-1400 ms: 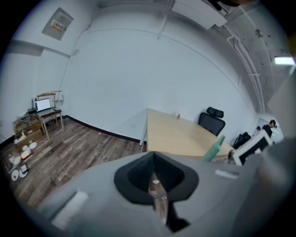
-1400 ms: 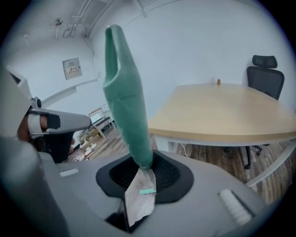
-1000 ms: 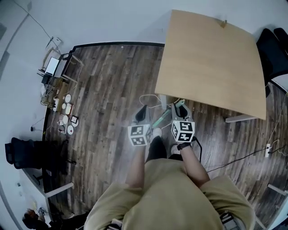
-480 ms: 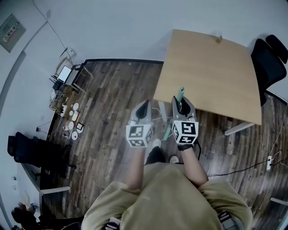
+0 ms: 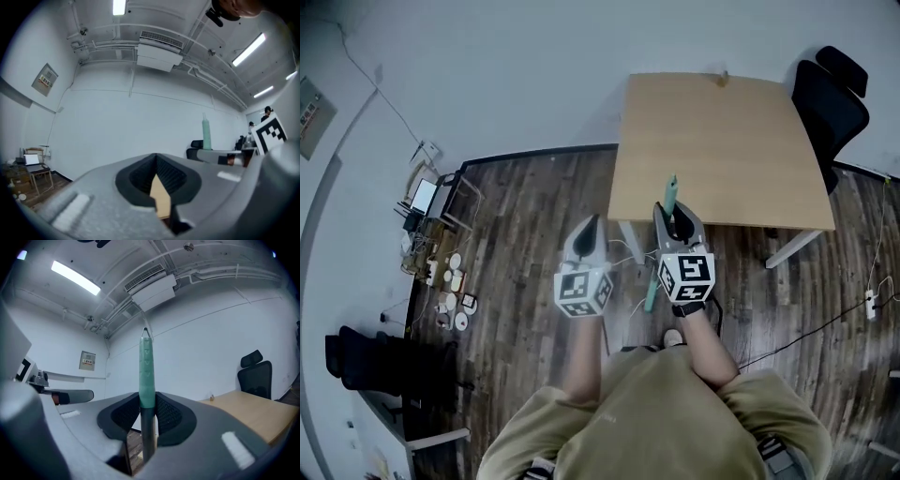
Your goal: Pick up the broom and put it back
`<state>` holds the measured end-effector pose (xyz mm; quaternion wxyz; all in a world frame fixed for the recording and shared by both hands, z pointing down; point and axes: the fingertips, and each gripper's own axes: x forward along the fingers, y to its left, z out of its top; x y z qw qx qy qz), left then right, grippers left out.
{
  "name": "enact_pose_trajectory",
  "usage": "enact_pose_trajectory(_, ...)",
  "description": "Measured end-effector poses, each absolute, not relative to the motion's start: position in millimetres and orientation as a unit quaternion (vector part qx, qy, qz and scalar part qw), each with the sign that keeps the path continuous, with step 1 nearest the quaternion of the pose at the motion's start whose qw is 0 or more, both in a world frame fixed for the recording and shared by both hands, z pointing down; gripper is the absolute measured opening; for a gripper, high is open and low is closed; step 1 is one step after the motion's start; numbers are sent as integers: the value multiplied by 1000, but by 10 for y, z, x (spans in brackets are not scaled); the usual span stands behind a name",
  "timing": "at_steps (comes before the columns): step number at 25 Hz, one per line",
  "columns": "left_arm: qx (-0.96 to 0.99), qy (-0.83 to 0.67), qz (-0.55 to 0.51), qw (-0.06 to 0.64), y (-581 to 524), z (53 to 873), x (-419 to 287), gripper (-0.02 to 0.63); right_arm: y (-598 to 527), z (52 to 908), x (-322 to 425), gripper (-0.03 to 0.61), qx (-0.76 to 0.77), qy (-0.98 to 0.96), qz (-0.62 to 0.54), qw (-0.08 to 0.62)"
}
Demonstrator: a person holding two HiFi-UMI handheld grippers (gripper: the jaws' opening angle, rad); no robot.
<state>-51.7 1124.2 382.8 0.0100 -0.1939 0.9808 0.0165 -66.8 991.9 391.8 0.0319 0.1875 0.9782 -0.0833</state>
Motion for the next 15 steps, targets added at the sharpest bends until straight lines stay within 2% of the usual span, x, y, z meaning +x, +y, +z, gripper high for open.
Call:
enact_pose_trajectory(10, -345, 937, 46, -24, 10536, 4079, -428, 2, 9274, 4094, -72, 98, 47, 997, -59, 2)
enact_pose_trajectory(15, -443, 893, 56, -51, 9707, 4290, -313, 3, 8497, 4002, 414, 97, -62, 996, -57, 12)
